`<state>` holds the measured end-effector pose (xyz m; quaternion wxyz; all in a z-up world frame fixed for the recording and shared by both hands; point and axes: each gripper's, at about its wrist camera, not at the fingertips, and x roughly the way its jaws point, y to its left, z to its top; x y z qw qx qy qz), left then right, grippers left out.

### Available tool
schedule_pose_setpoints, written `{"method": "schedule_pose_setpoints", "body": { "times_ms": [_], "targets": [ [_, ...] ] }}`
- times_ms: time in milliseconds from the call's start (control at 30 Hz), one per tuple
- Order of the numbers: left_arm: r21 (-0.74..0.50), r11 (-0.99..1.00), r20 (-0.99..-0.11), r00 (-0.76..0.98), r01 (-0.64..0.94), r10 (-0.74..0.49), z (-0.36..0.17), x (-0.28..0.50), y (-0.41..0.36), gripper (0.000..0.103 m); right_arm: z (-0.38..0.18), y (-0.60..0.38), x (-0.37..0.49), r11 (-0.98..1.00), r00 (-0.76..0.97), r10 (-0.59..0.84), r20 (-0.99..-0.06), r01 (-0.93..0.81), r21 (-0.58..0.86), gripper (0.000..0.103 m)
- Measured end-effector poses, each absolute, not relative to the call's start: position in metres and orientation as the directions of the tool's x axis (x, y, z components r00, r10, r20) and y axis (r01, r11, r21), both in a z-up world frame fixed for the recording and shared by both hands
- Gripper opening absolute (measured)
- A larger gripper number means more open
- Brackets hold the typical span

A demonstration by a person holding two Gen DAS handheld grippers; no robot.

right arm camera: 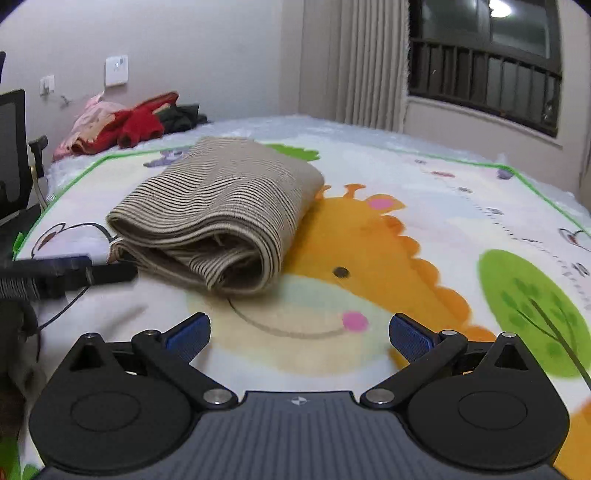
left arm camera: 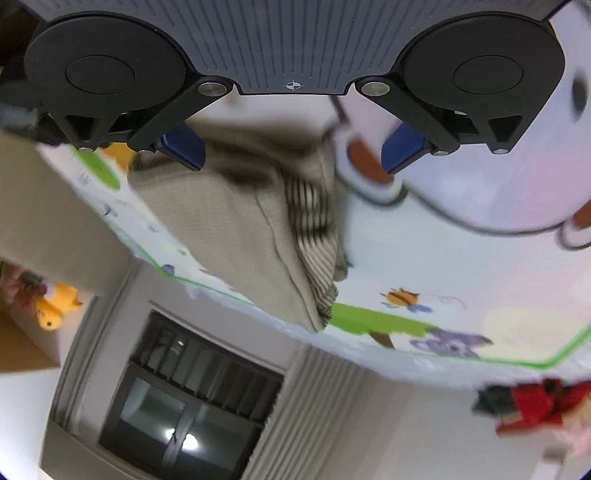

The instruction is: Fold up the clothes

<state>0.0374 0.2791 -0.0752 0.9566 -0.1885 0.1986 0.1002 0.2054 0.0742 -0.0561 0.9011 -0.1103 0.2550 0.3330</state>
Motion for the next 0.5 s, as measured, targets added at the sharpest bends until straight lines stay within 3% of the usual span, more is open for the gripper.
{"method": "schedule_pose_setpoints", "body": {
  "times_ms": [167,367,500],
  "targets": [
    [-0.093,0.935,-0.441,0.856,-0.343,0.270,-0.079,0.017,0.209,0.103,-0.062,0.042,0.185,0.742,0.647,0.579,-0.496,-0.671,-0.009,0.103],
    [-0.089,0.922,-0.471,0.832,-0.376,0.293,-0.072,0.005,0.186,0.103,-0.067,0.007,0.190,0.667,0.562,0.720,-0.408,-0.722,0.183,0.103],
    [-0.140,0.884,-0.516,0.795,-0.446,0.319,-0.065,0.007,0.197,0.103,-0.067,0.005,0.189,0.663,0.566,0.729,-0.384,-0.724,0.191,0.103]
  ]
}}
